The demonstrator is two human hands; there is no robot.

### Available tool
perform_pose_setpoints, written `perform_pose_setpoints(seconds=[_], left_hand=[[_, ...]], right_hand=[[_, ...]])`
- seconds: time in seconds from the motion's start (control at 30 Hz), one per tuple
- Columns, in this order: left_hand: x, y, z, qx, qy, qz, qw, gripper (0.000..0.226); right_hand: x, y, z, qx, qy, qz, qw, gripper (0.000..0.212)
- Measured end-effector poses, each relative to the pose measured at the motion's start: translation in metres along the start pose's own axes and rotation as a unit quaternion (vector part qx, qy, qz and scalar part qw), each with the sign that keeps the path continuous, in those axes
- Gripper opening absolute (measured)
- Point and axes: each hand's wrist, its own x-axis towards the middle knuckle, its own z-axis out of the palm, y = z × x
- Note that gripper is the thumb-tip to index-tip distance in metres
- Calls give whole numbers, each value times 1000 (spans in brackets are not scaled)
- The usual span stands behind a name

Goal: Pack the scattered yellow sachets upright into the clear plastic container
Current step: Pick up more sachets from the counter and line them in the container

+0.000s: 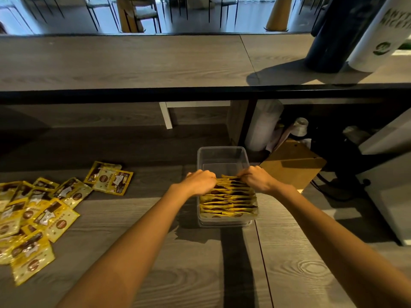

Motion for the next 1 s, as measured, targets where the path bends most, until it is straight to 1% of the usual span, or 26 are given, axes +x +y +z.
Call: perform_pose_setpoints(seconds=[0.1, 0.2, 0.27, 0.33, 0.4, 0.57, 0.67, 0.73, 0.8, 0.9, 1.0], left_hand=[[-1, 1, 0, -9, 4, 6, 1000, 33], [-4, 1, 0, -7, -16, 2, 1000, 32], [-6, 2, 0, -23, -21, -1, 1000, 35], [-9, 1, 0, -51, -14, 0, 999, 40], [-10, -1, 1, -82, 4, 2, 997, 42], [-18, -5, 0, -124, 80, 1, 989, 43], [-29, -13, -5, -118, 142, -4, 983, 43], [-40, -22, -11, -103, 186, -9, 977, 41], [-53, -34, -18, -93, 234, -23, 968, 38], [-76, -63, -23, -91, 285, -68, 952, 35], [-101, -105, -21, -94, 308, -122, 939, 34]], right_hand=[[0, 1, 2, 4, -2, 9, 1000, 37], [-2, -5, 2, -57, -27, 27, 998, 39], [-4, -9, 2, -81, -18, 41, 996, 42], [-5, -8, 4, -92, -17, 25, 995, 42], [-5, -5, 7, -73, -2, -4, 997, 42], [-5, -10, 12, -70, 57, -23, 996, 48], [-7, -26, 14, -95, 110, -32, 989, 39], [-9, -45, 20, -112, 141, -55, 982, 41], [-11, -70, 31, -121, 164, -93, 975, 47], [-11, -111, 60, -114, 175, -141, 968, 52], [-7, -146, 102, -95, 153, -167, 969, 52]])
